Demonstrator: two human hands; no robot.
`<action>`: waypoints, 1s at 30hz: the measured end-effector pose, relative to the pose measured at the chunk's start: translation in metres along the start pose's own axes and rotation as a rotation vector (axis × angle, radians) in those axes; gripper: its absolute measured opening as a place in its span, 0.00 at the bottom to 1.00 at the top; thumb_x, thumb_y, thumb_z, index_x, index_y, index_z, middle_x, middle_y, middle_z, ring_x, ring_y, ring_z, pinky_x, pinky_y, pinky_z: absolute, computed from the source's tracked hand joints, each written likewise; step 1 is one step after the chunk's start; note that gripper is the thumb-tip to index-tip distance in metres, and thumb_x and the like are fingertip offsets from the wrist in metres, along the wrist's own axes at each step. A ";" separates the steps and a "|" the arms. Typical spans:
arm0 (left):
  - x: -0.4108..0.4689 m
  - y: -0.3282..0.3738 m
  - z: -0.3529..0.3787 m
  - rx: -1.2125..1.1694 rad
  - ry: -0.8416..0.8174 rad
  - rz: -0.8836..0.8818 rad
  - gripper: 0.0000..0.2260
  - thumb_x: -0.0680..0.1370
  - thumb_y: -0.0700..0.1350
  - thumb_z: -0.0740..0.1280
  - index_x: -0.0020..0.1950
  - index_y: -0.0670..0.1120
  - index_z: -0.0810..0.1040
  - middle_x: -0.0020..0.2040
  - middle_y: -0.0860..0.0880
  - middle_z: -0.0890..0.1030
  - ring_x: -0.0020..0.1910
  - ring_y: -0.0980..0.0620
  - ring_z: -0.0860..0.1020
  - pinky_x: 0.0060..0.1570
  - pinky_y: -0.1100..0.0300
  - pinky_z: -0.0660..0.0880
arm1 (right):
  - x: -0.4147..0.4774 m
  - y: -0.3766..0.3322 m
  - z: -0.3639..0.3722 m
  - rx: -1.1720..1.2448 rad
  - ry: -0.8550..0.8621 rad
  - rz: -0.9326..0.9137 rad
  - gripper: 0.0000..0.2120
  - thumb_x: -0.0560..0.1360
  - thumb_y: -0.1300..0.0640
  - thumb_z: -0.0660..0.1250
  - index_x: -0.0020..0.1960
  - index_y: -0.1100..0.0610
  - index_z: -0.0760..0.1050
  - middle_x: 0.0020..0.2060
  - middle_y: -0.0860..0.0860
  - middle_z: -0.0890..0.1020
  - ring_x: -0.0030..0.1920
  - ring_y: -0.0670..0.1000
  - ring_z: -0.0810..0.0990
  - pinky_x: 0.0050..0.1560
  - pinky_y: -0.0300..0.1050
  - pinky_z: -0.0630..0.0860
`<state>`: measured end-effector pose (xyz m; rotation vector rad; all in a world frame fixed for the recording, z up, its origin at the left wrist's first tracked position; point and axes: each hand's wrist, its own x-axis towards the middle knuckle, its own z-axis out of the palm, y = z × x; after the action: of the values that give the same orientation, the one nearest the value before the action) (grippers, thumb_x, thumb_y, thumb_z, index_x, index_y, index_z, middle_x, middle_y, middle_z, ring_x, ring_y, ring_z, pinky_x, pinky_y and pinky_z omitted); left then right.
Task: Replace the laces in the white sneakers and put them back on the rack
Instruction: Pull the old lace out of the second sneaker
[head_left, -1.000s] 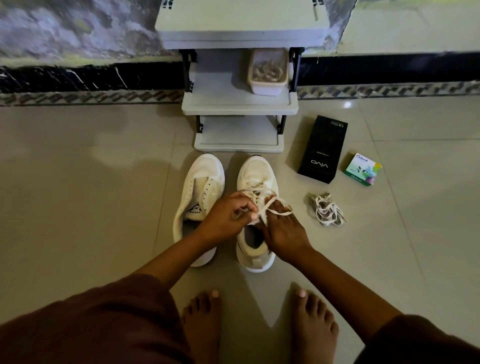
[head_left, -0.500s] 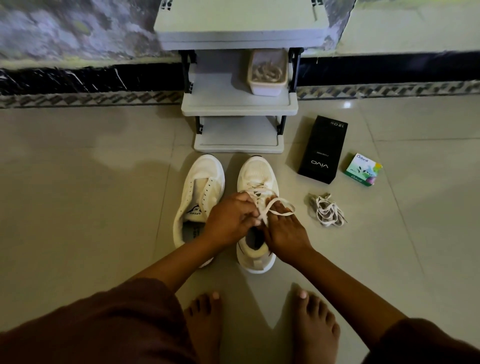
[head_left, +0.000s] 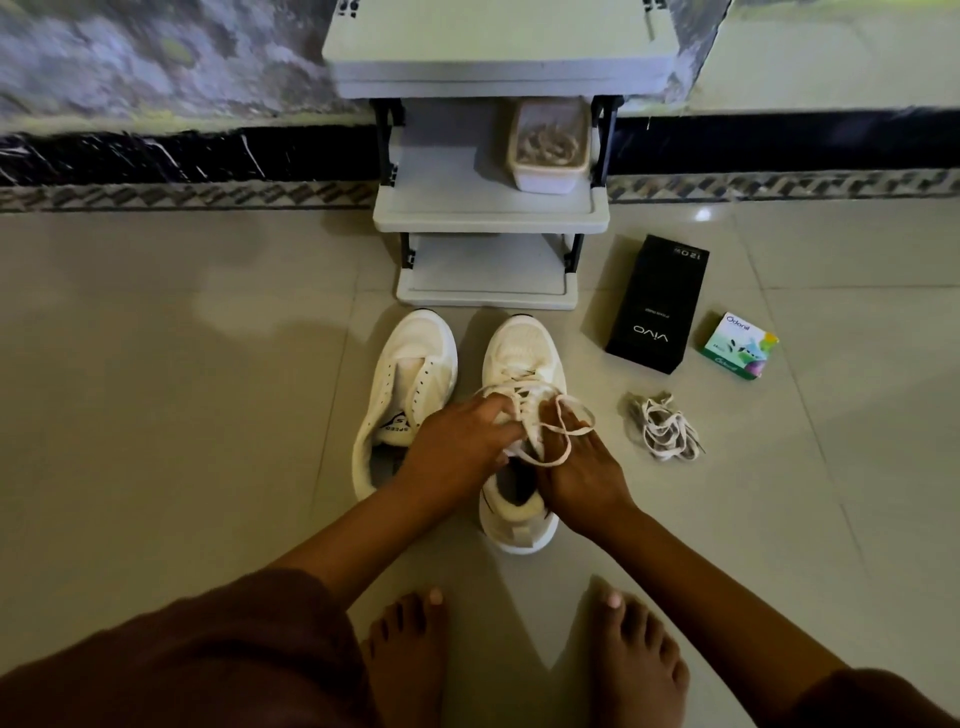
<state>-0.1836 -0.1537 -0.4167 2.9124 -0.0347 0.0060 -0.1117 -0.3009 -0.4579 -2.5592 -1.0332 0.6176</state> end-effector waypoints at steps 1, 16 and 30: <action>-0.002 -0.001 0.002 0.023 0.033 0.018 0.13 0.67 0.44 0.77 0.51 0.48 0.83 0.53 0.46 0.82 0.48 0.47 0.82 0.39 0.58 0.78 | 0.000 0.000 0.000 -0.009 -0.006 -0.001 0.32 0.80 0.44 0.53 0.78 0.56 0.45 0.77 0.55 0.48 0.77 0.54 0.48 0.76 0.47 0.49; -0.001 0.000 0.009 -0.735 0.068 -0.353 0.02 0.71 0.41 0.74 0.42 0.46 0.83 0.51 0.54 0.75 0.55 0.53 0.74 0.60 0.56 0.70 | 0.001 -0.004 -0.001 -0.003 0.041 -0.022 0.48 0.69 0.29 0.32 0.76 0.60 0.55 0.75 0.58 0.58 0.75 0.58 0.55 0.73 0.45 0.50; 0.026 -0.020 -0.046 -0.740 0.098 -0.479 0.29 0.72 0.41 0.73 0.71 0.51 0.68 0.59 0.49 0.75 0.50 0.54 0.74 0.51 0.61 0.72 | 0.002 -0.002 -0.001 -0.085 0.025 -0.009 0.45 0.69 0.32 0.30 0.77 0.58 0.46 0.76 0.55 0.55 0.75 0.54 0.56 0.73 0.43 0.50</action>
<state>-0.1572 -0.1248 -0.3764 2.1143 0.5521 0.0447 -0.1108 -0.2983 -0.4563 -2.6262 -1.0841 0.5485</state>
